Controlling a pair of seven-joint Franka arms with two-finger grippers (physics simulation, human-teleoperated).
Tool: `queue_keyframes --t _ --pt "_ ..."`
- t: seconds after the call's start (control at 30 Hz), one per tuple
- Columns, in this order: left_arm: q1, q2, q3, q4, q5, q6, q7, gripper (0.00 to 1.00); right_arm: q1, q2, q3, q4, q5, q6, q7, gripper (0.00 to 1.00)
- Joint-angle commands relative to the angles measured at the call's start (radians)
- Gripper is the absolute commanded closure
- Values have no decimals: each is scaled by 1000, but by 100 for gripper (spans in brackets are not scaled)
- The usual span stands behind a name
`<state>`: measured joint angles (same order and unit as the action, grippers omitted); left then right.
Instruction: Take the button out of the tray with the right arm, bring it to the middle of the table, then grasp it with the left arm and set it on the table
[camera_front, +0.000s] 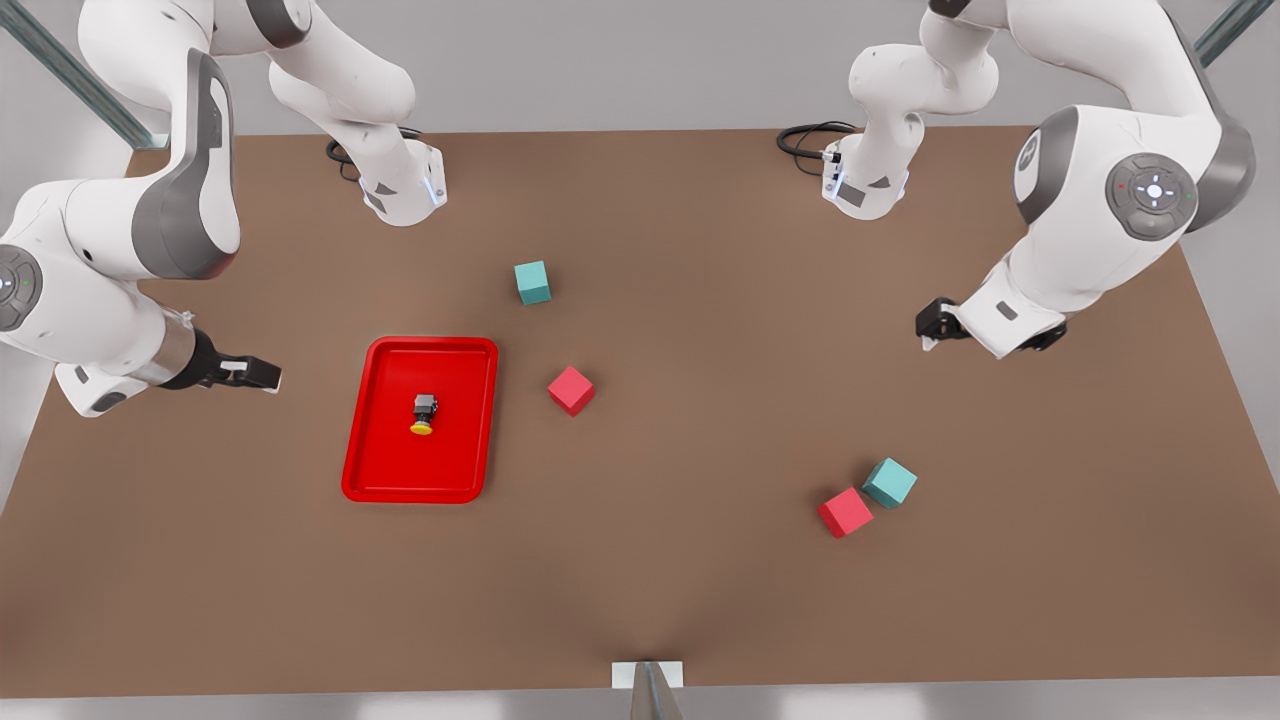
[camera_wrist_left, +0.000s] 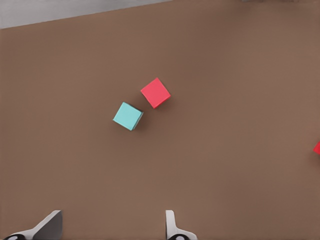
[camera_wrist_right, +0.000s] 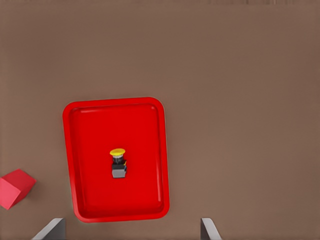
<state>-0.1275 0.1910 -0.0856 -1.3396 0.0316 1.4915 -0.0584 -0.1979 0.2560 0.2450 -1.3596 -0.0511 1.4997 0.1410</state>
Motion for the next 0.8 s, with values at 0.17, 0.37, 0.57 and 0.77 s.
queue_keyframes --t 0.17,0.37,0.57,0.77 --pt "0 7 0 0 2 12 -15 0 26 23 10 -7 14 5 -12 0" --pt "0 10 -2 0 2 12 -17 0 190 181 11 -46 27 14 17 0" --pt "2 16 -3 0 2 12 -15 0 123 243 13 -326 0 379 19 0" --pt "3 22 -3 0 2 12 -17 0 120 143 13 -641 72 904 37 0"
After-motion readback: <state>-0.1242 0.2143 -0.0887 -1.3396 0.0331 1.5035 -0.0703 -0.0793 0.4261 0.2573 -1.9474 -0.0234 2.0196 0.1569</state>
